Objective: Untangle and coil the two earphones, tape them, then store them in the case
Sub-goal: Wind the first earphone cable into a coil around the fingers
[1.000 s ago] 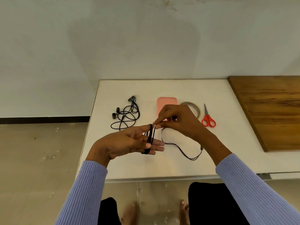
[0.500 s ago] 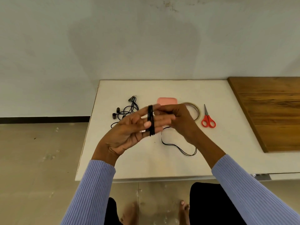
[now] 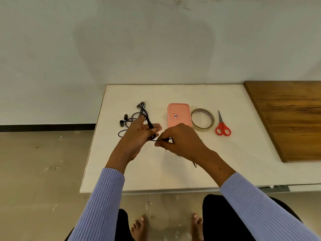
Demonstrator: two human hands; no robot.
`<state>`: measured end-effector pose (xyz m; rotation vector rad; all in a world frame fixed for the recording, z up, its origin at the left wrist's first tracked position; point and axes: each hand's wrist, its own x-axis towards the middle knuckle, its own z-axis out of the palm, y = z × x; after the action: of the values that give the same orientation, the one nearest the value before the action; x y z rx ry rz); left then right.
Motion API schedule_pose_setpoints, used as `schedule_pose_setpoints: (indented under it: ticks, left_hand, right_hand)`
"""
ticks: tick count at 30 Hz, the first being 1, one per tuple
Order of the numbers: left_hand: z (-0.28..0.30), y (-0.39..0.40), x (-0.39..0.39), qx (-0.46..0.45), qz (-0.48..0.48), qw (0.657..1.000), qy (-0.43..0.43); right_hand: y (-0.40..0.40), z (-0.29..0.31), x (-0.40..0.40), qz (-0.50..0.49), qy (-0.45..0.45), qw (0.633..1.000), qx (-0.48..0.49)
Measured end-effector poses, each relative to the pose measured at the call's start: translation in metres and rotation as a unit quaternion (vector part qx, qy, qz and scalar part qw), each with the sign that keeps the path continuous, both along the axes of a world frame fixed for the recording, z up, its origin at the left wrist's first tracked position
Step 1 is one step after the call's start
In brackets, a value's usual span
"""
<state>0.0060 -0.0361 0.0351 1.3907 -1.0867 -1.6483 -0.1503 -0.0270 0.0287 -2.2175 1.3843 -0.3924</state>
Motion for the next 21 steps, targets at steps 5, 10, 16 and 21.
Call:
schedule_pose_setpoints:
  ticks: [5,10,16,21]
  left_hand:
    - [0.004,0.009,0.013,0.091,-0.155,0.984,-0.005]
    - [0.007,0.013,0.019,0.131,-0.279,0.951,0.025]
    - [0.016,0.014,0.019,0.073,-0.387,0.908,0.139]
    - [0.02,0.015,0.021,0.042,-0.433,0.877,0.203]
  right_hand:
    - [-0.009,0.007,-0.021,0.006,-0.033,0.999,0.003]
    - [-0.019,0.013,-0.037,-0.032,-0.225,0.971,0.071]
    - [-0.021,0.017,-0.038,-0.06,-0.31,0.935,0.161]
    - [-0.019,0.019,-0.038,-0.042,-0.378,0.899,0.216]
